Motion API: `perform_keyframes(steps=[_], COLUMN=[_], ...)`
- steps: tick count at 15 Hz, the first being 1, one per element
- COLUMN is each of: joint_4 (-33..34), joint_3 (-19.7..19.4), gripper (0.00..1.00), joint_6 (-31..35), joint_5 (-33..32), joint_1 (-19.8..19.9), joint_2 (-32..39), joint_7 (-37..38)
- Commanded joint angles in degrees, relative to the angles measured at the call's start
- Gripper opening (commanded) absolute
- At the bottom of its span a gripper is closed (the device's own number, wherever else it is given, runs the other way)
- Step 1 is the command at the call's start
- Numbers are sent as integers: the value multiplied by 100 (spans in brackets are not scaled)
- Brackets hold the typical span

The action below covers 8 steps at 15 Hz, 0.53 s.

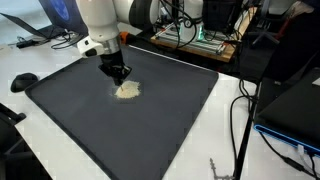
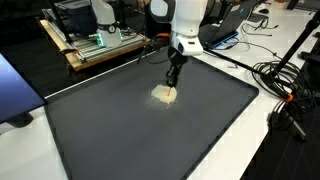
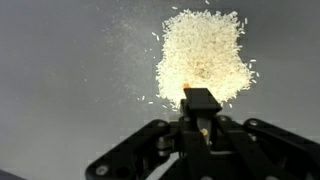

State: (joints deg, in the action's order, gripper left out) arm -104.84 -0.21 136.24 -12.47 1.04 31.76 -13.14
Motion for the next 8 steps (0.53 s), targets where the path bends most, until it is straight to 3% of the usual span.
perform_keyframes(steps=[1,8], joint_4=[-181,-366], joint_3=[3,-40], gripper=[3,3], joint_6=[222,332], joint_5=[-5,-69], joint_1=[36,-24], joint_2=[-88,-235], joint_7=[-57,36])
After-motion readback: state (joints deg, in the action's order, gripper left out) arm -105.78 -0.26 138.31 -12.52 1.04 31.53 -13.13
